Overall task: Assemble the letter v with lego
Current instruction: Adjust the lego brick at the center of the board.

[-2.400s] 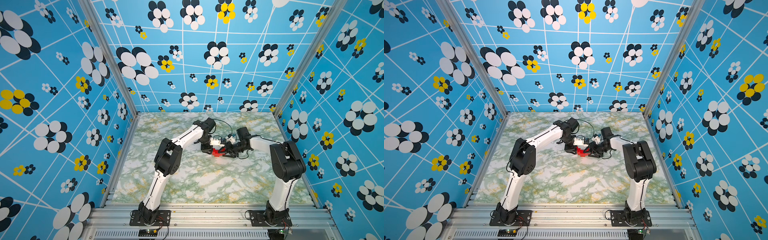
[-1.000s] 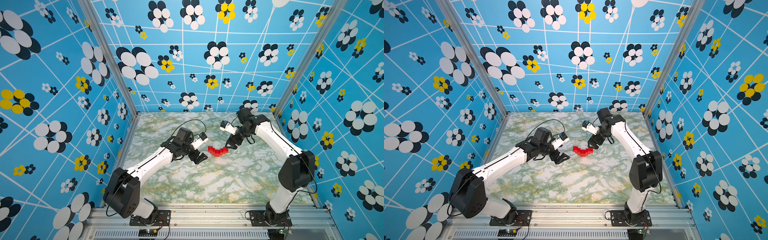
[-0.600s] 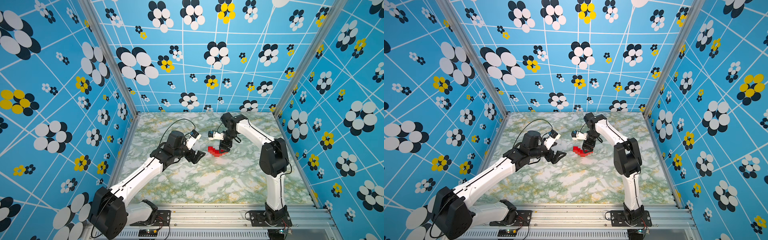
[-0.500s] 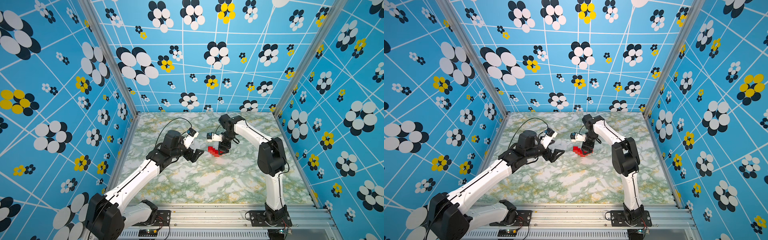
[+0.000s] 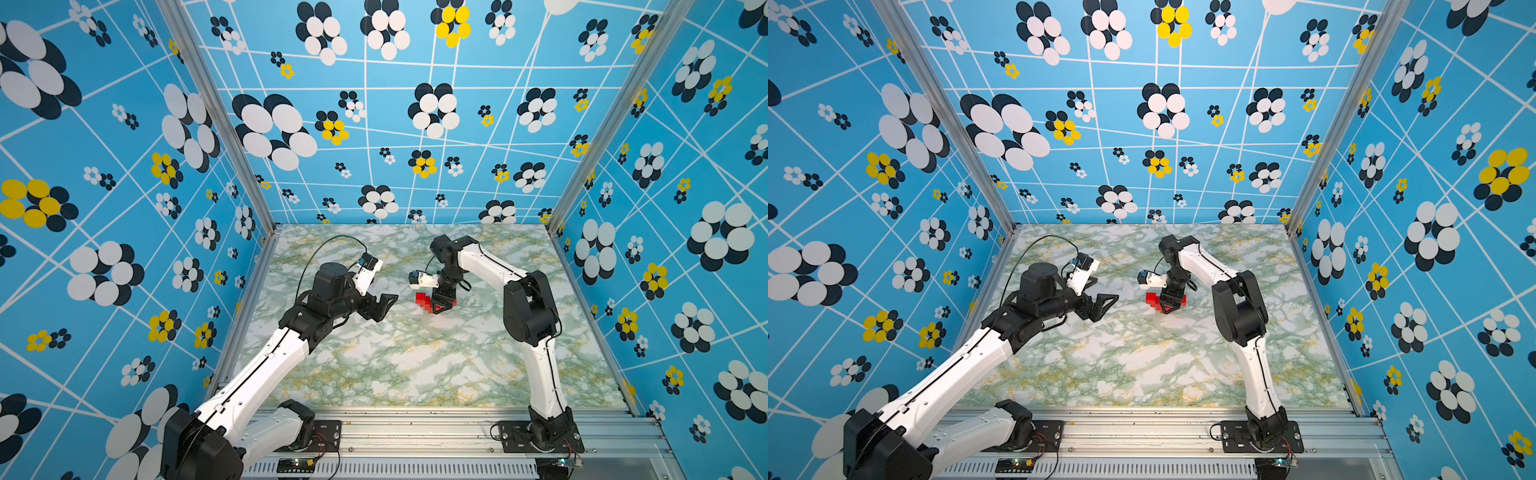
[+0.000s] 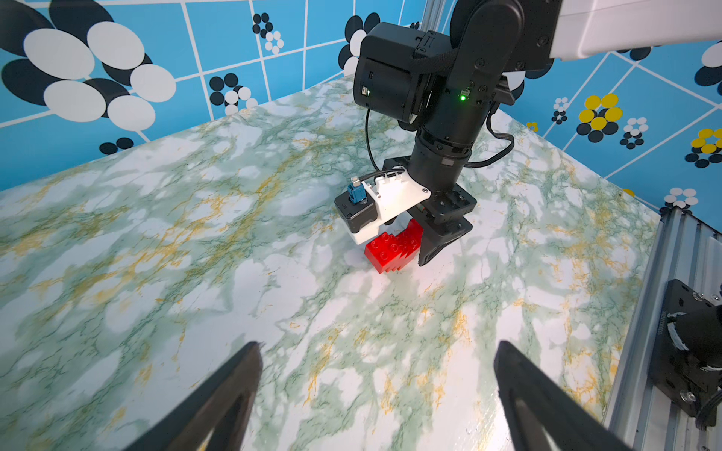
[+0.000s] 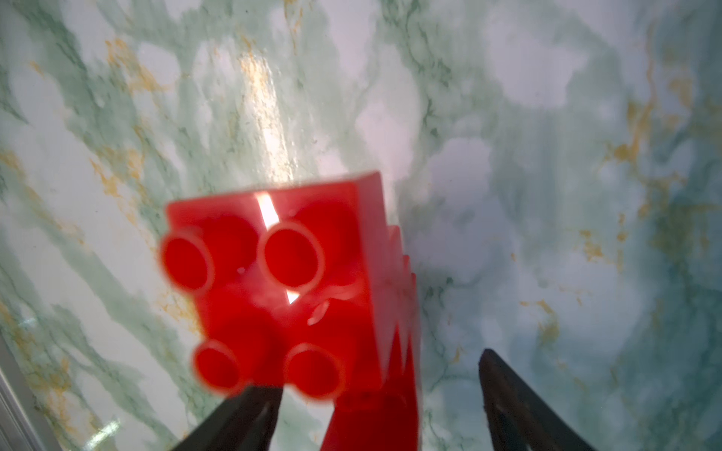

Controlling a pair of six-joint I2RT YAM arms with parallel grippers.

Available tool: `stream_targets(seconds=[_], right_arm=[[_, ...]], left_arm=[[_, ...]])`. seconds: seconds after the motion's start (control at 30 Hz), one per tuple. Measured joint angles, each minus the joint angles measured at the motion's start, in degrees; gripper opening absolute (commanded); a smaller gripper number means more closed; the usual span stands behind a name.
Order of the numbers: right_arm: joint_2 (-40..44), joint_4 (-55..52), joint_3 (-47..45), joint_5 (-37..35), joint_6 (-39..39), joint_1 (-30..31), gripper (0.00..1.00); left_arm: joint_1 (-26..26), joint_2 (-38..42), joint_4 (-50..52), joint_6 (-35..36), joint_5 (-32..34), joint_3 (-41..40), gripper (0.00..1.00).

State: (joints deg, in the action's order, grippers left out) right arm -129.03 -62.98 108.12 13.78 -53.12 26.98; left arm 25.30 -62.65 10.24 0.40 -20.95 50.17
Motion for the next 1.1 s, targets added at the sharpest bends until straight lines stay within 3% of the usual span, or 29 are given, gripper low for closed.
stream_targets(seconds=[0.33, 0.73, 0.97, 1.1], right_arm=[[-2.0, 0.4, 1.3, 0.0, 0.3, 0.0, 0.62], [-2.3, -0.2, 3.3, 0.5, 1.3, 0.0, 0.54], [-2.3, -3.0, 5.2, 1.3, 1.5, 0.0, 0.53], [-2.7, -3.7, 5.2, 1.3, 1.7, 0.2, 0.59]], left_arm=[[-1.2, 1.0, 0.0, 0.0, 0.5, -0.3, 0.93], [-1.7, 1.7, 0.0, 0.0, 0.7, -0.3, 0.93], [-1.7, 1.7, 0.1, 0.0, 0.7, -0.3, 0.93], [-1.7, 1.7, 0.1, 0.0, 0.7, -0.3, 0.94]])
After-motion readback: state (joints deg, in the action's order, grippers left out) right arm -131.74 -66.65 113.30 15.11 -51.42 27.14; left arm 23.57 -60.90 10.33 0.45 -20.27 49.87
